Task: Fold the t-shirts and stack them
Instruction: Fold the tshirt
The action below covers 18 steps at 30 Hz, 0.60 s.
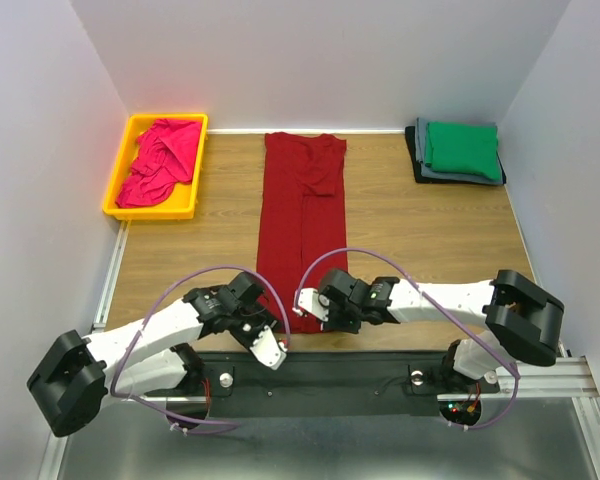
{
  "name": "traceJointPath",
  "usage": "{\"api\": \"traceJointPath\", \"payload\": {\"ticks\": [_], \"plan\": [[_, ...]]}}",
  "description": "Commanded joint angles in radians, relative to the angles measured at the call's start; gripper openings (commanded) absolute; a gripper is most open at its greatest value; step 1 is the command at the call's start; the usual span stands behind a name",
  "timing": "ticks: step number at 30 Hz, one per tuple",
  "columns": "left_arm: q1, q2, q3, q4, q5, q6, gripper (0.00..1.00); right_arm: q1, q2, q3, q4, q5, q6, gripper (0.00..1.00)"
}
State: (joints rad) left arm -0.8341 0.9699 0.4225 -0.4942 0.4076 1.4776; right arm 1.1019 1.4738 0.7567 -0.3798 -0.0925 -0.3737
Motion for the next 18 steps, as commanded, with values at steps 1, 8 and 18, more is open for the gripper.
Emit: {"api": "traceJointPath", "payload": {"ticks": [1, 8, 18], "plan": [[-0.02, 0.059, 0.005, 0.049, -0.027, -0.056, 0.54, -0.011, -0.006, -0.014, -0.019, -0.03, 0.01, 0.01], [-0.022, 0.135, 0.041, 0.057, -0.066, -0.122, 0.2, -0.013, -0.023, -0.01, -0.025, -0.046, 0.001, 0.01], [-0.022, 0.009, 0.16, -0.033, 0.063, -0.214, 0.0, -0.016, -0.095, 0.075, -0.183, -0.098, -0.07, 0.01]]}}
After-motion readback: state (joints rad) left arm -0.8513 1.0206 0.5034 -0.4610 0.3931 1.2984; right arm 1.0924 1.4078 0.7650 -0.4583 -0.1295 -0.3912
